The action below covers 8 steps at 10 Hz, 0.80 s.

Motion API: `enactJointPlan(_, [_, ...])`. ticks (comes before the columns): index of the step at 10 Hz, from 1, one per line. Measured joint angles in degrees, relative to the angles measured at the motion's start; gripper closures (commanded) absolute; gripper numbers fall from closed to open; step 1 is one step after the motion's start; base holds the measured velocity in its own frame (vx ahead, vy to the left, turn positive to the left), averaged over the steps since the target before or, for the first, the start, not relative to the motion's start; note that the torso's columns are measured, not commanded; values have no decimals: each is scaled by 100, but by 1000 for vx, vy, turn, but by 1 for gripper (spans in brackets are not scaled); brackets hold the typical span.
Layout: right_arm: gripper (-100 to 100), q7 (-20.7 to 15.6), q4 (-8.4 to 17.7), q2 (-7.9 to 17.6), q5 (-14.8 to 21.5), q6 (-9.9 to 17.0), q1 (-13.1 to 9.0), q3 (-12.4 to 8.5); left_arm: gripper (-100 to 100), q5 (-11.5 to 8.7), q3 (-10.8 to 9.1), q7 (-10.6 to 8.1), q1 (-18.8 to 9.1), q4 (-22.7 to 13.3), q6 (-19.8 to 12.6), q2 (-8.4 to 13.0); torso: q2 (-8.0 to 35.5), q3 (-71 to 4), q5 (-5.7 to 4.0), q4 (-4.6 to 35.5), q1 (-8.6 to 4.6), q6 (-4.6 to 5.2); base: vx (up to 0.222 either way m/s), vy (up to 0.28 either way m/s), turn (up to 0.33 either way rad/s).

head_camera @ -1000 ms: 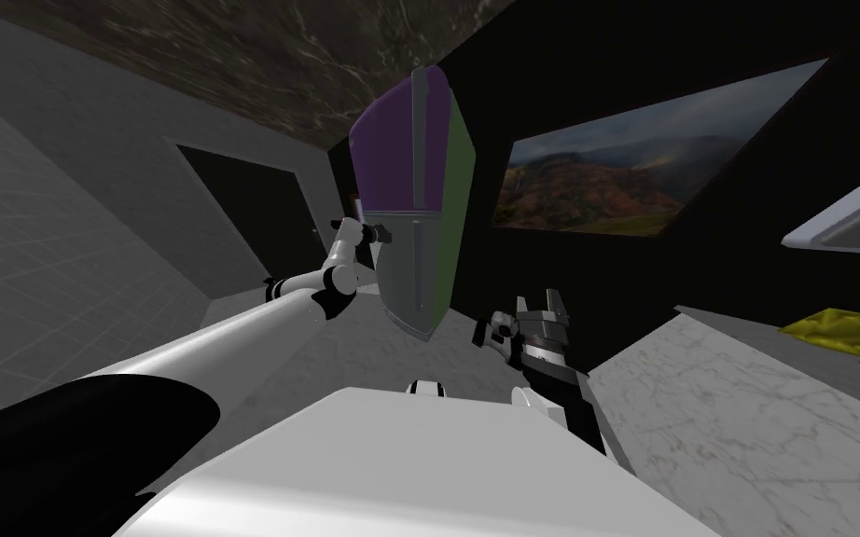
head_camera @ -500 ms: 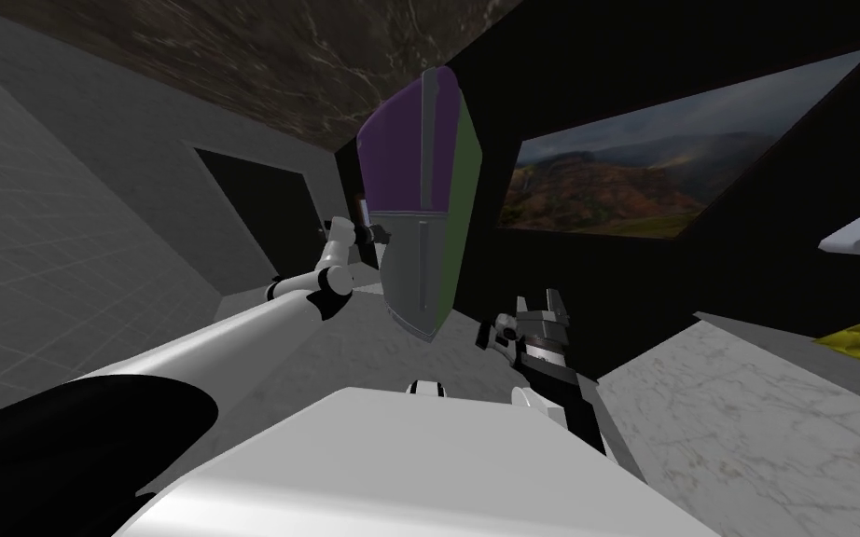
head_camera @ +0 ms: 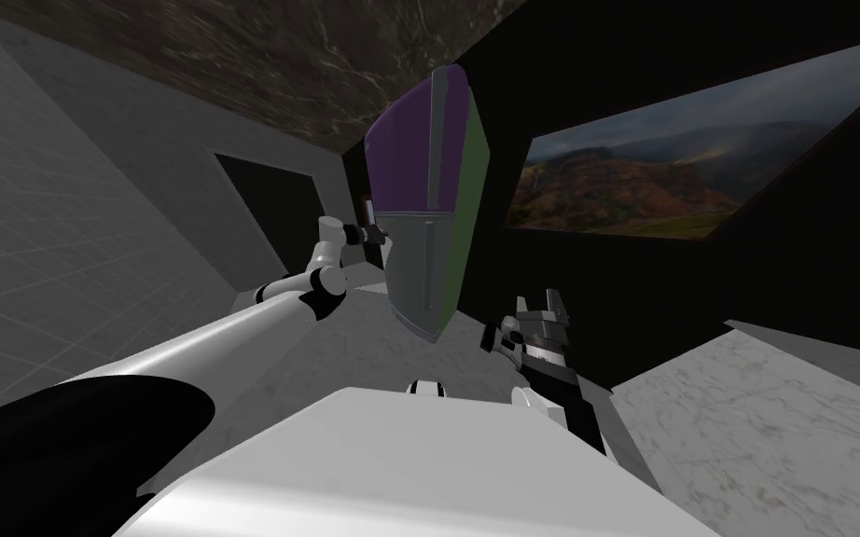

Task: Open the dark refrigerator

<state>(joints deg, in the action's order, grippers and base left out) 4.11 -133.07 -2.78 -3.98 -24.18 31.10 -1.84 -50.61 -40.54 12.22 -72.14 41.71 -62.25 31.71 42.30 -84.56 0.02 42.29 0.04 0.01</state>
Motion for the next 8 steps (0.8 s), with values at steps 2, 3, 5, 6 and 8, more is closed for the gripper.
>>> enactJointPlan(2, [0, 0, 0, 0, 0, 0, 0, 0, 100, -207, -60, 121, 78, 86, -274, 76, -2, -1, -1, 0, -2, -5, 13, 44, 86])
enactJointPlan(3, [0, 0, 0, 0, 0, 0, 0, 0, 100, -344, -97, 183, 151, 190, -458, 106, -2, -1, -1, -1, -3, 1, 2, 20, -8])
enactJointPlan(5, [0, 0, 0, 0, 0, 0, 0, 0, 100, -550, -158, 319, 197, 208, -751, 206, 0, 1, -1, 1, 0, -5, 7, 44, 86])
enactJointPlan(6, [0, 0, 0, 0, 0, 0, 0, 0, 100, -696, -195, 429, 213, 192, -924, 272, 0, 0, 0, 0, -1, 0, 5, 21, 0])
enactJointPlan(8, [0, 0, 0, 0, 0, 0, 0, 0, 100, -922, -267, 576, 300, 265, -1205, 362, -1, 0, 0, 0, 1, -5, 11, 47, 82])
